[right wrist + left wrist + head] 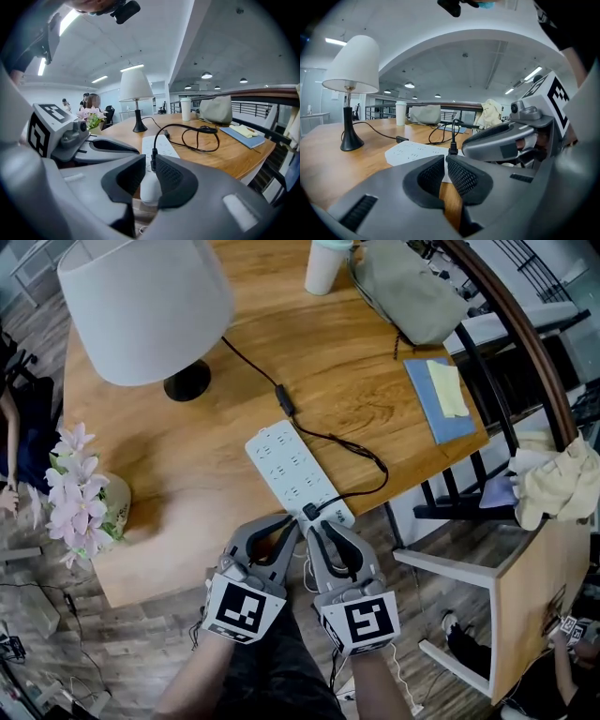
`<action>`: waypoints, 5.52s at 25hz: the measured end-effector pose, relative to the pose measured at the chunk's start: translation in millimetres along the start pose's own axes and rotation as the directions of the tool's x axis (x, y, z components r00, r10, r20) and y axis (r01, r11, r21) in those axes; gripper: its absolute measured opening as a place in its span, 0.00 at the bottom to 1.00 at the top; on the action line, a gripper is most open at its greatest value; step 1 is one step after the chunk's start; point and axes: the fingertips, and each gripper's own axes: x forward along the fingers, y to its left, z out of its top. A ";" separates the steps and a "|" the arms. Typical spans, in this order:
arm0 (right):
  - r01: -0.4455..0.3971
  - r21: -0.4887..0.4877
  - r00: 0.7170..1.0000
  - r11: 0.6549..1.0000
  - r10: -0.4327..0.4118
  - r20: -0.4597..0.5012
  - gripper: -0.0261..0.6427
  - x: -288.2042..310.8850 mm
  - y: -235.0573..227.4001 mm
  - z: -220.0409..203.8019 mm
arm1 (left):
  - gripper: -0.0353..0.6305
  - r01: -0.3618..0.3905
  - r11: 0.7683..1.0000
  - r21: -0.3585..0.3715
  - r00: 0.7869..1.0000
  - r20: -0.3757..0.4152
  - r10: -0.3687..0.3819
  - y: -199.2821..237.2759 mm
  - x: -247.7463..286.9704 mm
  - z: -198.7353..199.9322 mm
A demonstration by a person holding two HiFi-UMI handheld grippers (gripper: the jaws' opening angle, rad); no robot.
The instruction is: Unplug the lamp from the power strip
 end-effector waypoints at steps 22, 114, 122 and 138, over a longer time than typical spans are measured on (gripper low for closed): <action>-0.036 -0.066 0.993 0.997 0.028 -0.115 0.16 31.3 -4.6 1.0 | 0.05 -0.059 0.979 0.195 0.994 -0.082 0.077 32.2 32.3 3.9; 0.201 0.016 0.977 0.979 -0.199 -0.079 0.15 32.2 -88.2 5.7 | 0.05 -0.021 0.994 0.111 0.998 -0.055 0.027 42.4 48.6 13.9; 0.231 0.026 0.972 0.973 -0.229 -0.057 0.18 33.5 -93.5 9.5 | 0.05 -0.025 0.994 0.108 0.998 -0.052 0.030 42.9 49.2 15.3; 0.244 0.112 0.966 0.963 -0.231 -0.117 0.25 23.5 -93.8 -13.4 | 0.05 -0.025 0.994 0.104 0.999 -0.036 0.029 38.8 43.8 17.1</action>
